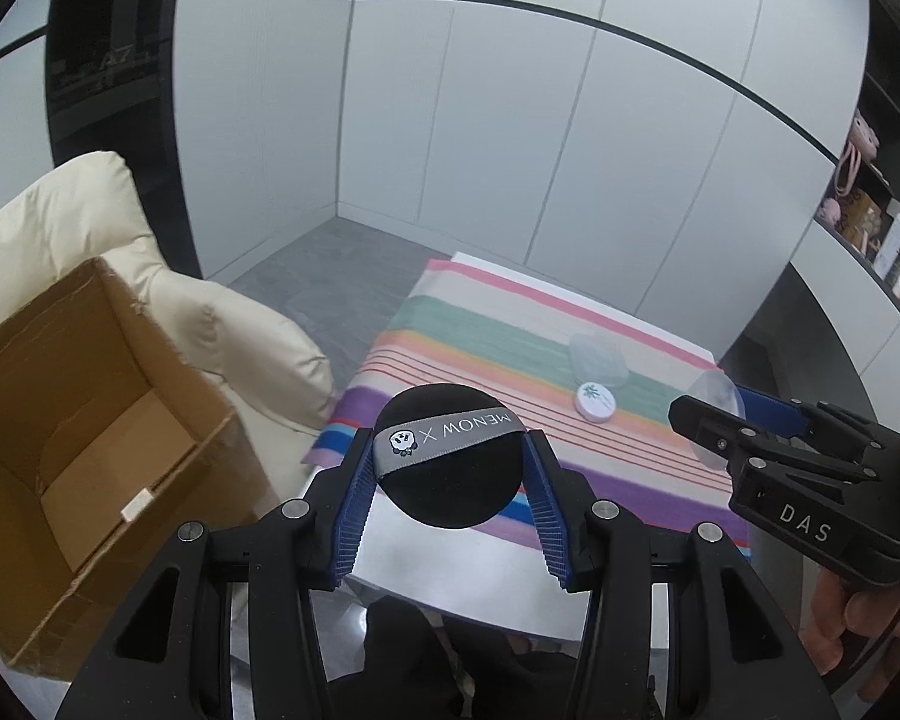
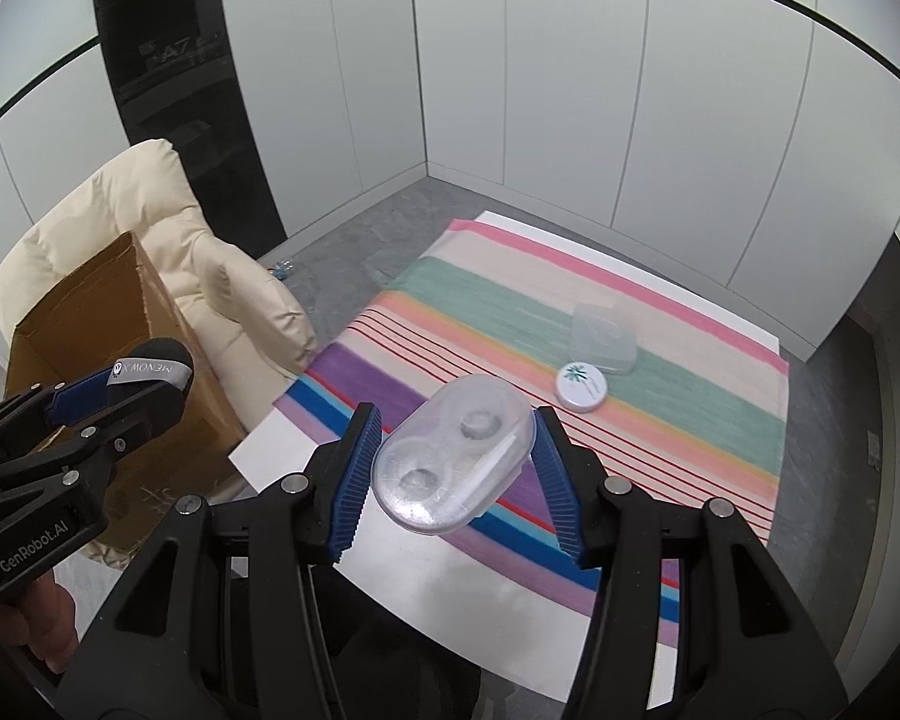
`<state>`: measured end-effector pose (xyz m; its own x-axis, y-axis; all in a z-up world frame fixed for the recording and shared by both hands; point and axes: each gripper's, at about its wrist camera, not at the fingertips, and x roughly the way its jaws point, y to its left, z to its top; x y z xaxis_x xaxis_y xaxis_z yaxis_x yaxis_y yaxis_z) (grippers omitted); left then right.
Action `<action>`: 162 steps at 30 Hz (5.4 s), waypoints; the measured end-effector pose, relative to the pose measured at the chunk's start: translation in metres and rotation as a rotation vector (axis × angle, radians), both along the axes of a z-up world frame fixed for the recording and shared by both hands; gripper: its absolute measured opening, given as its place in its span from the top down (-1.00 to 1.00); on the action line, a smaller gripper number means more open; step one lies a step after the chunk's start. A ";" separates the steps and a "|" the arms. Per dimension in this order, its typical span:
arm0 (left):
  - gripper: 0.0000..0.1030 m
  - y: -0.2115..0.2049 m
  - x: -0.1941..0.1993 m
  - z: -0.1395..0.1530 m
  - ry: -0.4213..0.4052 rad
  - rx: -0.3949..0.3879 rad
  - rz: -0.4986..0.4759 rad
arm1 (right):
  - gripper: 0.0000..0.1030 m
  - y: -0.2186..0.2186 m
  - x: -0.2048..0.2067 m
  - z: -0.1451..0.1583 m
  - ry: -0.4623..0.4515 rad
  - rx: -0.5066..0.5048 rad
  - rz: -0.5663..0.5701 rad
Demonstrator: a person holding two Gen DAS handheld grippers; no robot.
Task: Organize objects
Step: 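Carry the black puff and clear case with both tools over the armchair box, then open left tool to drop the puff while right tool releases the clear case, then move both tools back from the box to the striped table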
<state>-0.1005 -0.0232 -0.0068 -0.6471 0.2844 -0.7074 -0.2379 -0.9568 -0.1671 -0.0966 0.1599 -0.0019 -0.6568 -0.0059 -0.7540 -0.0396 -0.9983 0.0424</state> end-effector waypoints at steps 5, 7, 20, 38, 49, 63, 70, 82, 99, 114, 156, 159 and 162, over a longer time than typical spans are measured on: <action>0.03 -0.016 0.003 0.000 0.011 0.000 0.029 | -0.04 -0.014 -0.008 0.002 0.004 -0.008 0.021; 0.03 -0.023 0.004 0.000 0.014 -0.001 0.041 | -0.04 -0.021 -0.011 0.003 0.007 -0.010 0.029; 0.03 -0.084 0.012 0.000 0.020 0.009 0.159 | -0.04 -0.085 -0.030 0.005 0.021 -0.022 0.149; 0.03 -0.175 0.027 -0.003 0.012 0.014 0.333 | -0.04 -0.191 -0.041 0.001 0.018 -0.019 0.357; 0.02 -0.216 0.039 -0.012 -0.016 0.004 0.412 | -0.04 -0.242 -0.046 -0.005 0.009 -0.025 0.449; -0.76 -0.250 0.055 -0.015 -0.018 -0.047 0.519 | -0.05 -0.297 -0.060 -0.018 -0.030 -0.019 0.535; -0.85 -0.263 0.057 -0.017 -0.029 -0.045 0.548 | -0.33 -0.307 -0.064 -0.024 -0.029 -0.005 0.514; -1.00 -0.260 0.043 -0.019 -0.031 -0.069 0.561 | -0.85 -0.283 -0.064 -0.018 0.003 0.008 0.456; -1.00 -0.203 0.010 -0.020 -0.023 -0.070 0.465 | -1.00 -0.194 -0.073 -0.018 -0.003 0.018 0.275; -1.00 -0.140 -0.014 -0.020 -0.024 -0.065 0.364 | -1.00 -0.118 -0.065 -0.017 -0.003 0.020 0.136; -0.99 0.059 -0.033 -0.014 0.022 -0.055 0.025 | -1.00 0.092 0.016 -0.014 -0.013 0.002 -0.251; -0.99 0.072 -0.032 -0.015 0.020 -0.057 0.006 | -1.00 0.103 0.024 -0.014 -0.015 -0.001 -0.271; -0.99 0.084 -0.032 -0.015 0.016 -0.055 -0.020 | -1.00 0.114 0.032 -0.014 -0.014 -0.004 -0.290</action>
